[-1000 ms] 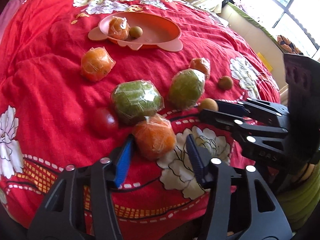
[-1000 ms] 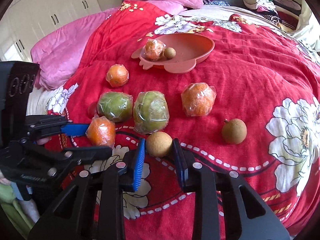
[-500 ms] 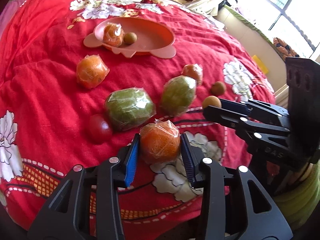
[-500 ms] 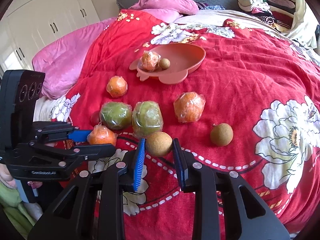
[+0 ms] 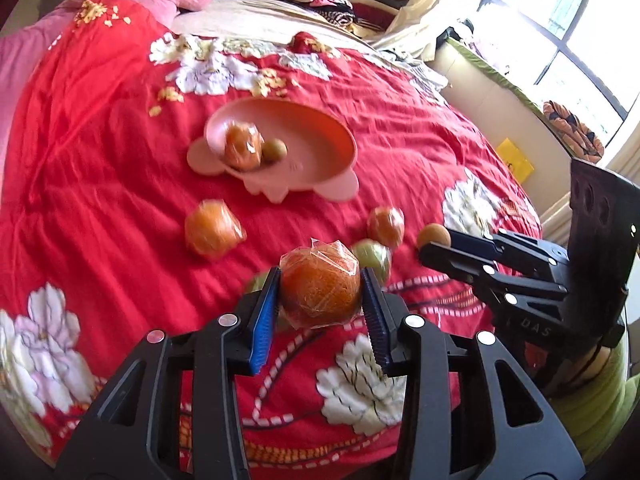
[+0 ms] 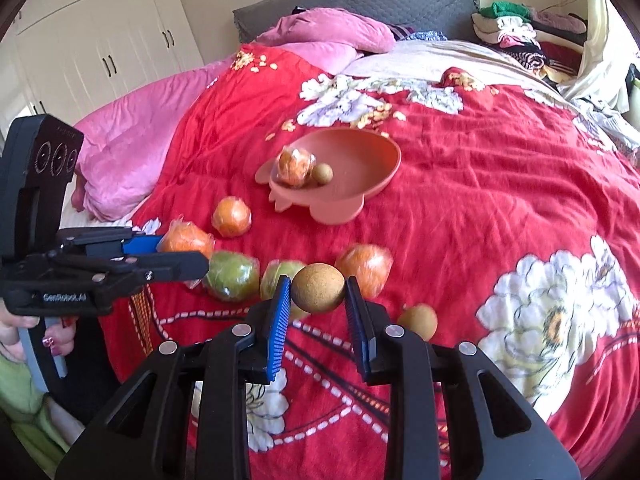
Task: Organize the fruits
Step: 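Carry the second orange and longan in both grippers over the pink bowl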
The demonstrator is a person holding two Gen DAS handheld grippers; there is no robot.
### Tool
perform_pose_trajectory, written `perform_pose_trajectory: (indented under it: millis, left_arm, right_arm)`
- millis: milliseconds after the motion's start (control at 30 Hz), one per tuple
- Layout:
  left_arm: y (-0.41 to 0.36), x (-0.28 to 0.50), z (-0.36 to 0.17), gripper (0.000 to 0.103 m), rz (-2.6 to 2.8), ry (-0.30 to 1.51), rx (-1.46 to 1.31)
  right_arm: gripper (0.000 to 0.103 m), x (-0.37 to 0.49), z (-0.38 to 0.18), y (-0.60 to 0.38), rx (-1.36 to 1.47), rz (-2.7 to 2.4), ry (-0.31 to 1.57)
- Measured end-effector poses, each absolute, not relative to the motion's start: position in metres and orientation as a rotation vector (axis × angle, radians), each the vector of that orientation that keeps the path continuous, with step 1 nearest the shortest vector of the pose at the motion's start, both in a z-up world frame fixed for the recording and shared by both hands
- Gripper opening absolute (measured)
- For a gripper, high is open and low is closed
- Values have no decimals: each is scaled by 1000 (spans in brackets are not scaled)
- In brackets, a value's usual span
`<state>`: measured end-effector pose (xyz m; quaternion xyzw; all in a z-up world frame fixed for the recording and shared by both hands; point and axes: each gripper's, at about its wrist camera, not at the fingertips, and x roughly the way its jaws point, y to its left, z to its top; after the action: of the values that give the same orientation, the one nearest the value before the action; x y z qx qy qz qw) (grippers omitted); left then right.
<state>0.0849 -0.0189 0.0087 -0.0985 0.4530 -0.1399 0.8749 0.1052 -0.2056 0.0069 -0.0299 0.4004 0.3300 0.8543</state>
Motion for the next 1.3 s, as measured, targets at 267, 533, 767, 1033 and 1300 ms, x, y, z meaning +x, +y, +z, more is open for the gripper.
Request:
perform_pose_trajectory:
  millis: [267,533,767,1033,1300]
  left_arm:
    - [-21,121,12,32,-282,943,-187]
    - [-19,148,8,32,-264,959,-165]
    - [-18,173,1,32,-252,981,-147]
    - [-19,193,-10,32,-238,1007,-125]
    - [-21,206,-20,32,-242,1036,-105]
  right_arm:
    - [26,124,17,-204,-58,685,819]
    - [26,143,22,-199,-60,685,803]
    - [26,158,25,-196,-65,678,797]
    - [26,176,24,-191,-77,671,800]
    - [26,194,20,-181,-106,677,813]
